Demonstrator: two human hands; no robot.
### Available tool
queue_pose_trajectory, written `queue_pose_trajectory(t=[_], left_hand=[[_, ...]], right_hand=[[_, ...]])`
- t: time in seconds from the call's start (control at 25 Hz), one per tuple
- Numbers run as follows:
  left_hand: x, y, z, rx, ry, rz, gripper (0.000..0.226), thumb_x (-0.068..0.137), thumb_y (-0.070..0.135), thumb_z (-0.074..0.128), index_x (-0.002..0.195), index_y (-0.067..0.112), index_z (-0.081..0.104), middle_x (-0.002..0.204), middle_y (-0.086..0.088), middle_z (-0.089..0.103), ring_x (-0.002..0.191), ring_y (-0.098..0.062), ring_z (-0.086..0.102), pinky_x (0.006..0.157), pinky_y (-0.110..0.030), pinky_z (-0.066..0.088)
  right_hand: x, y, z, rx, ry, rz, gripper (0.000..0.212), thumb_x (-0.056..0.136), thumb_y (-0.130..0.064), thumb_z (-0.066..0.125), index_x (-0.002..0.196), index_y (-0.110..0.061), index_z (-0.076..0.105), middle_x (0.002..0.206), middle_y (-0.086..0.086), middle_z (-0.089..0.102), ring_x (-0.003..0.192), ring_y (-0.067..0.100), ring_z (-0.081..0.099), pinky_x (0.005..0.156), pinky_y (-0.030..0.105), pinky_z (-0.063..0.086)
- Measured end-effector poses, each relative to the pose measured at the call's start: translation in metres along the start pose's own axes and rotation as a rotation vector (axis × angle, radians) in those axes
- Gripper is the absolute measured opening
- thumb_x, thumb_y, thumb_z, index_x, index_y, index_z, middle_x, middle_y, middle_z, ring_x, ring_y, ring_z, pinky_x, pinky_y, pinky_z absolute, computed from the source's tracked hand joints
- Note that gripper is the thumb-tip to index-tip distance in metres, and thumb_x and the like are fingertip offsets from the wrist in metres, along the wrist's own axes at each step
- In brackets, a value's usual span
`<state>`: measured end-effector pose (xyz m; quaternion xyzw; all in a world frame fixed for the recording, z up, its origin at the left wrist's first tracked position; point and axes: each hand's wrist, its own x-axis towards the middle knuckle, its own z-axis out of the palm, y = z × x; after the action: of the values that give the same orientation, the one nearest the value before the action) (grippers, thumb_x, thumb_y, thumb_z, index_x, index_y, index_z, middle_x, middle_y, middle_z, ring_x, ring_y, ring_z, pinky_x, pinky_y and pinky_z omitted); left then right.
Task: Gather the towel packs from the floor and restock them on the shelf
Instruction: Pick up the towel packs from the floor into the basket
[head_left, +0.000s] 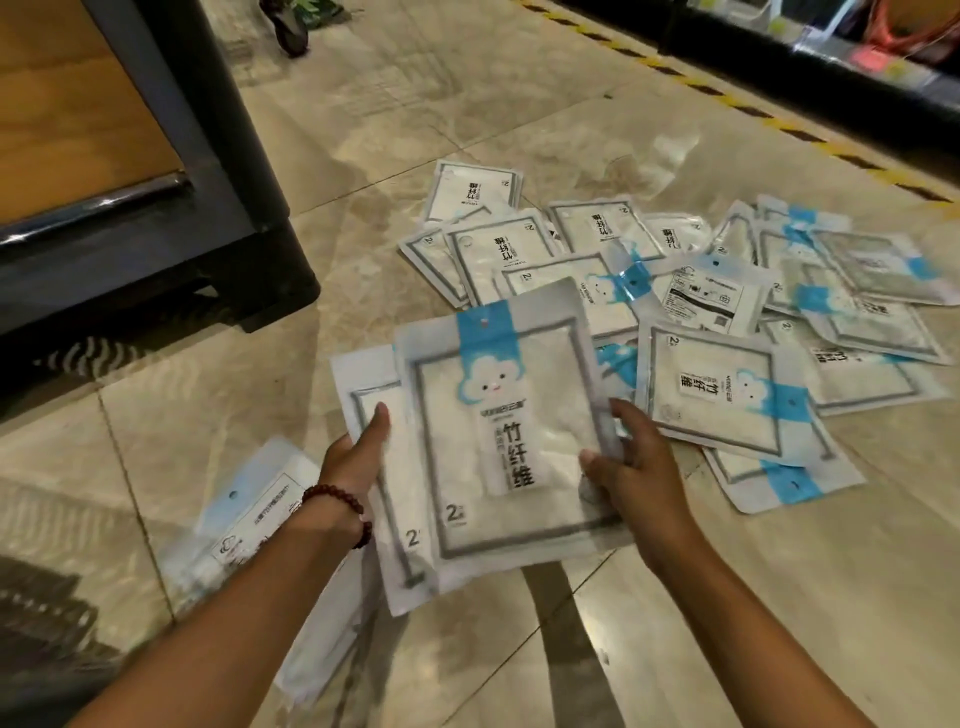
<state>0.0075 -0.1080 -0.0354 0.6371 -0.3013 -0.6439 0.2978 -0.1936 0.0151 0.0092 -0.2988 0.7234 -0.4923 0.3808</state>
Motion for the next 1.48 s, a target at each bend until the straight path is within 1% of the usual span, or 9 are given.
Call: queue_pose_trajectory(t=[0.08, 0.2, 0.44, 0.52, 0.68, 0.92, 1.04, 1.24, 1.48], left_hand=[[-0.003, 0.001, 0.001, -0.034, -0.021, -0.038, 0.080, 0.075, 0.065, 0.055, 0.133, 0.011, 0.047, 0.134, -0.003, 0.051, 0.122, -0.022, 0.050, 0.104, -0.038, 0.037], [-0.012, 0.008, -0.005, -0.060, -0.060, 0.048, 0.040, 0.071, 0.038, 0.073, 0.100, 0.011, 0.065, 0.101, -0.009, 0.071, 0.079, -0.015, 0.070, 0.067, -0.026, 0.055], [-0.011, 0.040, -0.059, -0.128, 0.283, 0.218, 0.024, 0.071, 0.016, 0.079, 0.089, 0.014, 0.063, 0.092, -0.003, 0.068, 0.061, -0.008, 0.066, 0.047, -0.013, 0.049], [-0.012, 0.055, -0.079, -0.165, 0.459, 0.288, 0.026, 0.074, 0.019, 0.077, 0.088, 0.014, 0.057, 0.089, 0.001, 0.064, 0.063, -0.007, 0.060, 0.045, -0.012, 0.046], [-0.006, 0.062, -0.112, -0.309, 0.637, 0.418, 0.028, 0.075, 0.011, 0.077, 0.095, 0.013, 0.058, 0.088, 0.004, 0.061, 0.049, 0.009, 0.058, 0.049, -0.011, 0.048], [0.002, 0.050, -0.126, -0.362, 0.711, 0.399, 0.028, 0.075, 0.007, 0.076, 0.098, 0.013, 0.061, 0.095, 0.000, 0.064, 0.048, 0.011, 0.059, 0.048, -0.007, 0.047], [0.001, 0.051, -0.123, -0.307, 0.692, 0.400, 0.029, 0.074, 0.010, 0.078, 0.099, 0.011, 0.064, 0.097, -0.001, 0.066, 0.056, 0.008, 0.060, 0.051, -0.008, 0.049], [-0.004, 0.047, -0.108, -0.210, 0.584, 0.384, 0.025, 0.074, 0.012, 0.077, 0.094, 0.013, 0.064, 0.089, 0.001, 0.066, 0.052, 0.008, 0.061, 0.048, -0.009, 0.049], [-0.011, 0.032, -0.068, -0.162, 0.442, 0.274, 0.026, 0.074, 0.012, 0.077, 0.096, 0.014, 0.063, 0.095, -0.005, 0.066, 0.069, -0.011, 0.064, 0.051, -0.016, 0.051]], right_hand=[[0.000, 0.007, 0.022, -0.067, -0.075, 0.015, 0.044, 0.087, 0.003, 0.054, 0.106, -0.036, 0.050, 0.091, 0.003, 0.061, 0.070, 0.013, 0.059, 0.058, 0.023, 0.053], [0.003, 0.016, 0.046, -0.178, -0.113, -0.012, 0.042, 0.087, 0.000, 0.053, 0.120, -0.027, 0.051, 0.100, 0.000, 0.060, 0.082, 0.015, 0.058, 0.070, 0.026, 0.050], [0.015, 0.034, 0.091, -0.324, -0.236, -0.027, 0.026, 0.088, -0.017, 0.060, 0.114, -0.016, 0.057, 0.094, -0.007, 0.061, 0.081, 0.005, 0.056, 0.072, 0.020, 0.048], [0.014, 0.051, 0.116, -0.447, -0.316, 0.017, 0.031, 0.087, -0.021, 0.061, 0.116, -0.012, 0.058, 0.108, 0.004, 0.063, 0.093, 0.017, 0.059, 0.082, 0.028, 0.048], [0.001, 0.079, 0.178, -0.737, -0.520, -0.042, 0.046, 0.083, -0.041, 0.065, 0.113, -0.008, 0.054, 0.115, 0.008, 0.054, 0.110, 0.024, 0.050, 0.072, 0.027, 0.034], [-0.006, 0.092, 0.239, -1.132, -0.433, -0.122, 0.066, 0.072, -0.045, 0.075, 0.118, -0.007, 0.045, 0.119, 0.008, 0.045, 0.113, 0.024, 0.042, 0.087, 0.031, 0.036], [-0.003, 0.105, 0.238, -1.098, -0.309, -0.260, 0.044, 0.071, -0.024, 0.076, 0.103, -0.009, 0.051, 0.097, 0.006, 0.061, 0.088, 0.024, 0.058, 0.068, 0.033, 0.033], [0.011, 0.105, 0.175, -0.696, -0.528, -0.040, 0.029, 0.086, -0.022, 0.058, 0.110, -0.008, 0.054, 0.105, 0.007, 0.062, 0.090, 0.021, 0.057, 0.068, 0.030, 0.043], [0.027, 0.085, 0.046, -0.378, -0.090, 0.077, 0.030, 0.084, -0.012, 0.064, 0.114, -0.011, 0.060, 0.107, 0.008, 0.065, 0.093, 0.023, 0.060, 0.075, 0.031, 0.047]])
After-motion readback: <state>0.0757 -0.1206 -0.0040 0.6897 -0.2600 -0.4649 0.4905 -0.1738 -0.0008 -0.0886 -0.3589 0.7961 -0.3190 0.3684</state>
